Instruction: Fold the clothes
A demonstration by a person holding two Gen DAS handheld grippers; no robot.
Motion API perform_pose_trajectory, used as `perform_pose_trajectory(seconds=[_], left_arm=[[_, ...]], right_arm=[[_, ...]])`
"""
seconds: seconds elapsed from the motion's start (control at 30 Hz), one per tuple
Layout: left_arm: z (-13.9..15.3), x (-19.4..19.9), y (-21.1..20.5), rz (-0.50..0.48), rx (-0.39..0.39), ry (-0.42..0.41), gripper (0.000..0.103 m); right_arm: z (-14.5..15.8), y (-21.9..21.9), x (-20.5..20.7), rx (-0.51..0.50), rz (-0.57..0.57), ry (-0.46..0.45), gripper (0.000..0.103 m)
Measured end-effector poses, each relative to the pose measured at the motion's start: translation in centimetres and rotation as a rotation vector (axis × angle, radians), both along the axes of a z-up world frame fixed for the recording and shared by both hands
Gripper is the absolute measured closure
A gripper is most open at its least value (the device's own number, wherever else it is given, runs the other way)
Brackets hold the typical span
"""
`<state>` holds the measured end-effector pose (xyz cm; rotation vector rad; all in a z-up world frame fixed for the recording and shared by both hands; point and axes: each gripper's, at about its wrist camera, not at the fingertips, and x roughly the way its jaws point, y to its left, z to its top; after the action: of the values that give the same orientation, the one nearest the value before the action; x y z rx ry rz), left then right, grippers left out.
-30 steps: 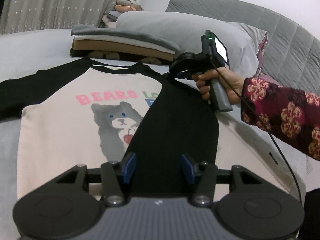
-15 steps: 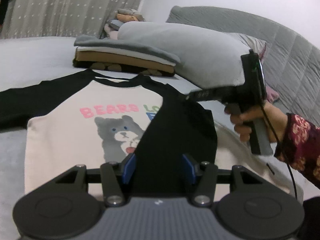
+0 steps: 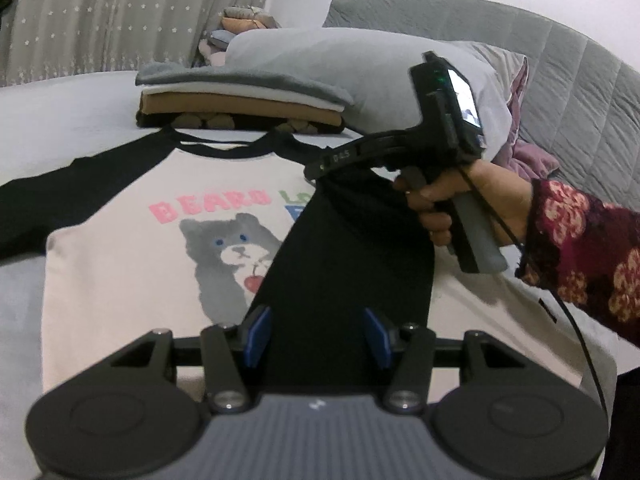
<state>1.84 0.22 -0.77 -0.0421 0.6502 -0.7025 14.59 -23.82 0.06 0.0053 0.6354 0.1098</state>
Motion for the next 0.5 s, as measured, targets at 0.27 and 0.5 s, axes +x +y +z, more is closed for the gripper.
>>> perform_pose_trajectory(seconds=[0.27, 0.5], left_arm=[[-0.3, 0.3, 0.2, 0.013, 0.007, 0.017, 0.05], [-0.5, 0.3, 0.0, 0.011, 0.025, 0.02, 0.05]], right_arm=[[1.1, 1.4, -6.3, 0.057, 0.108, -0.005, 0.078], [-0.7, 3.9, -7.2, 0.013, 0.157, 0.03, 0.075]])
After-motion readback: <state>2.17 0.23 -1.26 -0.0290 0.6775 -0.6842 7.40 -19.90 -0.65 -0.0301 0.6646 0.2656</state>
